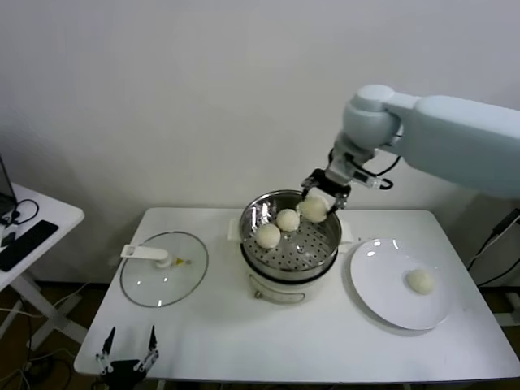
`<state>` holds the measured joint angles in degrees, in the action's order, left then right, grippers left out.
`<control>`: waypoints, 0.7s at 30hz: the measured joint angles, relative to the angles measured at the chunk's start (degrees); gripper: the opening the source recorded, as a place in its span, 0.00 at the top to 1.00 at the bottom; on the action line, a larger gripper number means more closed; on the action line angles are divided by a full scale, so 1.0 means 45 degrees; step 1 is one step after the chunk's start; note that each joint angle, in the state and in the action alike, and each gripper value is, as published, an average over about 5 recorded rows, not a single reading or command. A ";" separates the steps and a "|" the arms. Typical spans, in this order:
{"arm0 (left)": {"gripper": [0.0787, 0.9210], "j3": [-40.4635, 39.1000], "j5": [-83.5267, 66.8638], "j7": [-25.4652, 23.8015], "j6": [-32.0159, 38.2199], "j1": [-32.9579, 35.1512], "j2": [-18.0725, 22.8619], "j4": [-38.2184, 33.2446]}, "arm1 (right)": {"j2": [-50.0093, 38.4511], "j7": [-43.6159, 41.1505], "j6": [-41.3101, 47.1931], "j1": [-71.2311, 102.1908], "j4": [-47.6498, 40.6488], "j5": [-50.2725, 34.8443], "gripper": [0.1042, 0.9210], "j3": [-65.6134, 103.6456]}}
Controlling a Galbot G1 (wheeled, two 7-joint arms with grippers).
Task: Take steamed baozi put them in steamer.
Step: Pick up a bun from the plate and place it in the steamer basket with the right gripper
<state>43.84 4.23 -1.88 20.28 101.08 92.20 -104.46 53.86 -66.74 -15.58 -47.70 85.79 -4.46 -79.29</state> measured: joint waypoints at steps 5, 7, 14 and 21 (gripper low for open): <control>0.12 0.0032 0.0000 0.0016 0.0018 -0.0021 0.0000 0.0086 | 0.0852 0.0331 -0.0570 0.0485 -0.0135 0.0921 0.31 -0.0281; 0.12 0.0035 0.0001 0.0019 0.0021 -0.0034 0.0000 0.0120 | 0.1146 0.0445 -0.0747 0.0718 -0.0215 0.1260 0.31 -0.0362; 0.12 0.0067 0.0014 0.0026 0.0028 -0.0054 0.0000 0.0203 | 0.1821 0.0775 -0.1159 0.1606 -0.0402 0.2183 0.31 -0.0544; 0.12 0.0078 0.0059 0.0035 0.0086 -0.0067 0.0000 0.0307 | 0.2073 0.0987 -0.1455 0.2339 -0.0499 0.2764 0.31 -0.0672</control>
<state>44.19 4.49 -1.72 20.66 100.78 92.20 -103.08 63.19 -62.30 -22.13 -37.18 83.54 7.97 -82.31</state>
